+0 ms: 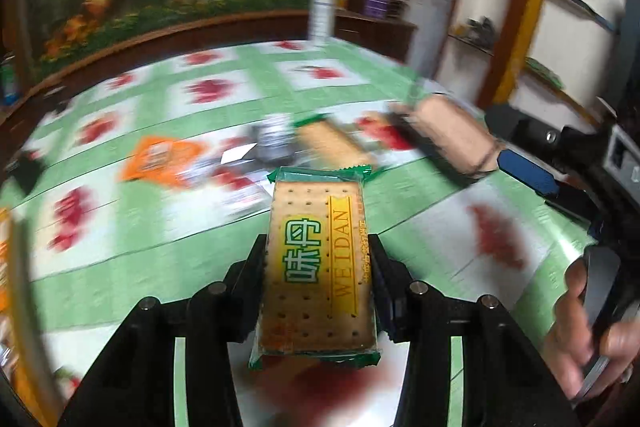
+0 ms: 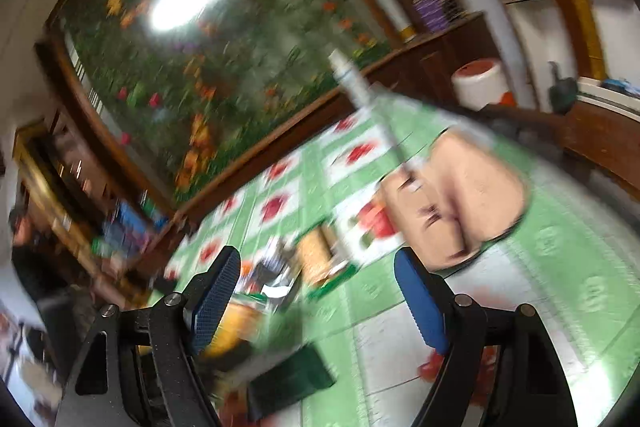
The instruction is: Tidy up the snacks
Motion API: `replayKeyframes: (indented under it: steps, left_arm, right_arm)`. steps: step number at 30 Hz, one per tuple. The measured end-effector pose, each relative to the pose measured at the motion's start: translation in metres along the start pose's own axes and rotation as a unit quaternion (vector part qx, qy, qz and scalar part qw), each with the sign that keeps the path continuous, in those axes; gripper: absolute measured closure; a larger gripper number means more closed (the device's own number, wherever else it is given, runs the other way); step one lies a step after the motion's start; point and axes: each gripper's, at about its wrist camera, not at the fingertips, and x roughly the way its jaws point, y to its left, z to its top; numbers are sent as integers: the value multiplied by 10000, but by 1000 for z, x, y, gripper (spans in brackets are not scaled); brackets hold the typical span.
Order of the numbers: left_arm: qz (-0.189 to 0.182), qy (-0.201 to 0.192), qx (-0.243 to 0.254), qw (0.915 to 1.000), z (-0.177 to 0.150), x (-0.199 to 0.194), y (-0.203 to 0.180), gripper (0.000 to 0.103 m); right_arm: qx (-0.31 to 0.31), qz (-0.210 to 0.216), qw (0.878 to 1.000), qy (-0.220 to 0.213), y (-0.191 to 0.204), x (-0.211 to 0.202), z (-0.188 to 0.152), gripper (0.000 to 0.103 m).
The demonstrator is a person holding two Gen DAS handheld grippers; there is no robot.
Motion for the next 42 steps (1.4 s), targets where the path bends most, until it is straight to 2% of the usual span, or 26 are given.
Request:
replayKeyframes:
  steps: [3, 5, 6, 9, 13, 16, 21, 25, 26, 28, 29, 30, 31, 34, 35, 39, 41, 42]
  left_arm:
    - [459, -26, -340, 9984, -25, -13, 38, 58]
    - [574, 3, -541, 9969, -33, -14, 57, 58]
    - [612, 20, -665, 9959, -37, -13, 67, 58]
    - [628, -25, -871, 9942, -41, -12, 82, 58]
    - [597, -91, -971, 9934, -42, -12, 89, 58]
    - [595, -149, -974, 9934, -40, -12, 88, 58]
    - [663, -259, -1079, 9916, -41, -16, 94, 58]
    - [740, -263, -1226, 9893, -43, -17, 102, 58]
    - [759, -263, -1241, 9890, -43, -17, 103, 58]
    - [796, -247, -1252, 9886, -43, -16, 104, 58]
    - [811, -245, -1260, 9884, -43, -16, 105, 58]
    - [816, -242, -1249, 9885, -44, -16, 105, 58]
    - [824, -230, -1226, 9888, -44, -16, 104, 58]
    - [802, -200, -1169, 9897, -43, -14, 102, 58]
    - [781, -168, -1134, 9903, -43, -12, 100, 58]
    - [707, -78, -1042, 9920, -41, -7, 95, 58]
    - [708, -54, -1057, 9919, -42, -6, 95, 58]
    - [715, -55, -1105, 9913, -42, -6, 97, 58]
  right_arm:
    - [-273, 426, 9945, 916, 15, 31, -14, 20]
    - [-274, 735, 9852, 1526, 21, 50, -25, 20]
    - [-329, 767, 9819, 1698, 24, 55, -29, 19]
    - [-553, 669, 9809, 1743, 30, 54, -32, 19]
    - [-144, 843, 9645, 2499, 20, 46, -46, 19]
    - [-63, 584, 9542, 2934, 16, 46, -65, 19]
    - [-317, 325, 9534, 2983, 33, 62, -65, 19]
    - [-1072, -323, 9481, 2976, 69, 100, -65, 19]
    - [-1388, -539, 9441, 2941, 79, 111, -64, 20]
    - [-2115, -845, 9311, 2849, 98, 135, -68, 29]
    - [-2445, -980, 9234, 2791, 105, 145, -70, 39]
    - [-2727, -1112, 9152, 2752, 111, 152, -71, 41]
    - [-2784, -1097, 9132, 2765, 113, 156, -69, 42]
    - [-2531, -475, 9216, 2905, 104, 148, -62, 43]
    - [-2537, -417, 9216, 2908, 102, 144, -62, 43]
    - [-2962, -455, 9151, 2697, 96, 122, -75, 44]
    - [-3361, -580, 9075, 2452, 102, 115, -87, 56]
    - [-3385, -539, 9074, 2433, 106, 117, -89, 56]
